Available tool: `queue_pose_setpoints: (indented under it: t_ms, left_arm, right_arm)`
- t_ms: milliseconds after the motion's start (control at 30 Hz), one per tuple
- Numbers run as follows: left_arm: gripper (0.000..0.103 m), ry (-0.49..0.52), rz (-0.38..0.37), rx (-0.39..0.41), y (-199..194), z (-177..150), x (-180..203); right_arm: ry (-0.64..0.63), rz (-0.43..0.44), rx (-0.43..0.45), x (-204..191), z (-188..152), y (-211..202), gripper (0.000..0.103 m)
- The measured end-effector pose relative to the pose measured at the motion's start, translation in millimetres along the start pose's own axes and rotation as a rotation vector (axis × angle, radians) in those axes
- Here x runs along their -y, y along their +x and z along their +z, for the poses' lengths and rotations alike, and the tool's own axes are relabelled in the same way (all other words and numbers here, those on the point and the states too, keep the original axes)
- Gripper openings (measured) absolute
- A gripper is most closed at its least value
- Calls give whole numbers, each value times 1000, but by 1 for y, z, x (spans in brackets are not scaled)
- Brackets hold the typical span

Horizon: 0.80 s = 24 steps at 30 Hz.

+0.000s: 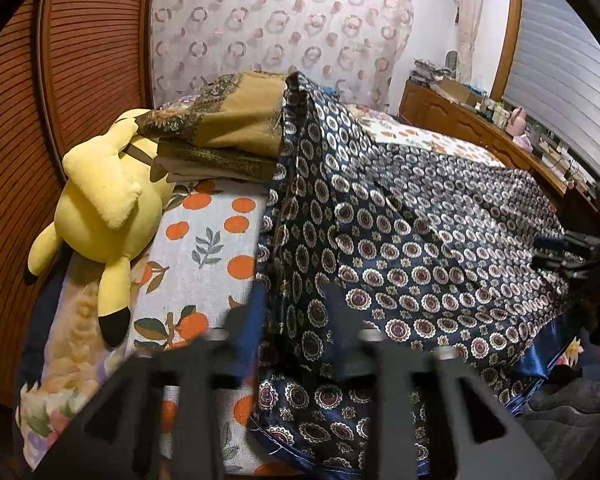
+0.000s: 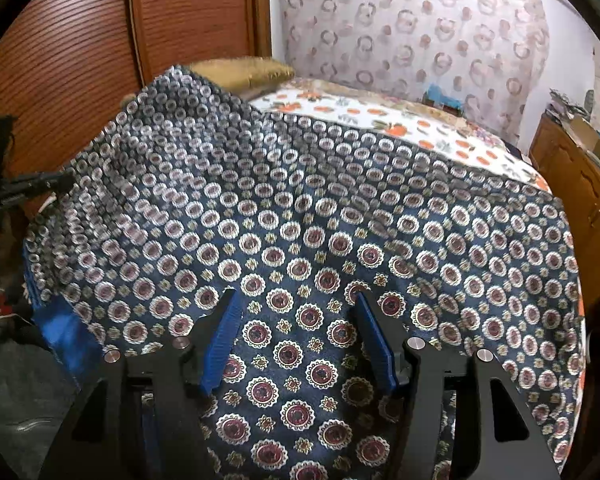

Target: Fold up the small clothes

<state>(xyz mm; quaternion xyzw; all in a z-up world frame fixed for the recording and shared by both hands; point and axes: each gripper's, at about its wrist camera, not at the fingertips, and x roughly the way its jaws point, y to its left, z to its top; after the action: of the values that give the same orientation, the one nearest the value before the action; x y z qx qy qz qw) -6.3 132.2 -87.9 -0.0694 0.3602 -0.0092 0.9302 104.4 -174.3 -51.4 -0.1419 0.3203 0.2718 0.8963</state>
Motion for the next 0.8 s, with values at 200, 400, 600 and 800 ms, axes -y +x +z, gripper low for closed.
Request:
queue_pose_setpoints:
  t_ms: [200,400,600,800]
  left_arm:
    - [74,-11,4,14,-1,1,-3]
    - [74,-37,8,-5,4,-3,-7]
    - [65,-48,-29,-15,7,-7,-9]
    - [46,-67,-44,-46,14,-13,-11]
  right_arm:
    - [12,-23,7,-2,-4,13,66]
    - [6,-57,38,-15,-17,3,71]
    - [9,-59,44,-18,-19,0,72]
    - [10,-58,45,-17,-20,-4,74]
